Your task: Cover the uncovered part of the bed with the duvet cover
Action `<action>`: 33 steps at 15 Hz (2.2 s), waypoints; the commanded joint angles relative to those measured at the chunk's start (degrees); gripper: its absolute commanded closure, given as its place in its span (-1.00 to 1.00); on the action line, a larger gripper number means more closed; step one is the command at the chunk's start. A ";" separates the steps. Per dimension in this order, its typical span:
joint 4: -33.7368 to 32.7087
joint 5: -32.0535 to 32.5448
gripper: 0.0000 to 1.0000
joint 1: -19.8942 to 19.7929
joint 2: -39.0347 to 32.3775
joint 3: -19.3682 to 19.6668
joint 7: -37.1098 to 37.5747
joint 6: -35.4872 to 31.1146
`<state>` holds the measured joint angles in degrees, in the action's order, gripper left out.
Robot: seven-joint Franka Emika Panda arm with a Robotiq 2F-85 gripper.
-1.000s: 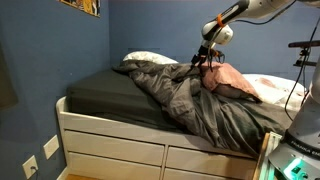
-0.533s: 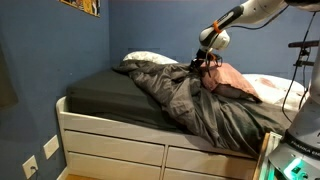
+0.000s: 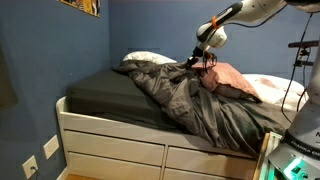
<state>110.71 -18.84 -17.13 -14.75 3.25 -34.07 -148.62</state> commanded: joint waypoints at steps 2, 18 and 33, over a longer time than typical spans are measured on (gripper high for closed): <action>-5.60 -13.83 0.96 -1.73 -0.06 -6.58 -12.43 3.13; -21.92 -15.16 0.96 2.48 -8.73 -8.90 -19.50 4.98; -44.09 -12.21 0.86 8.81 -22.85 -18.80 -26.78 12.55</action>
<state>66.77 -31.60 -8.03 -37.51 -15.04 -61.20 -136.11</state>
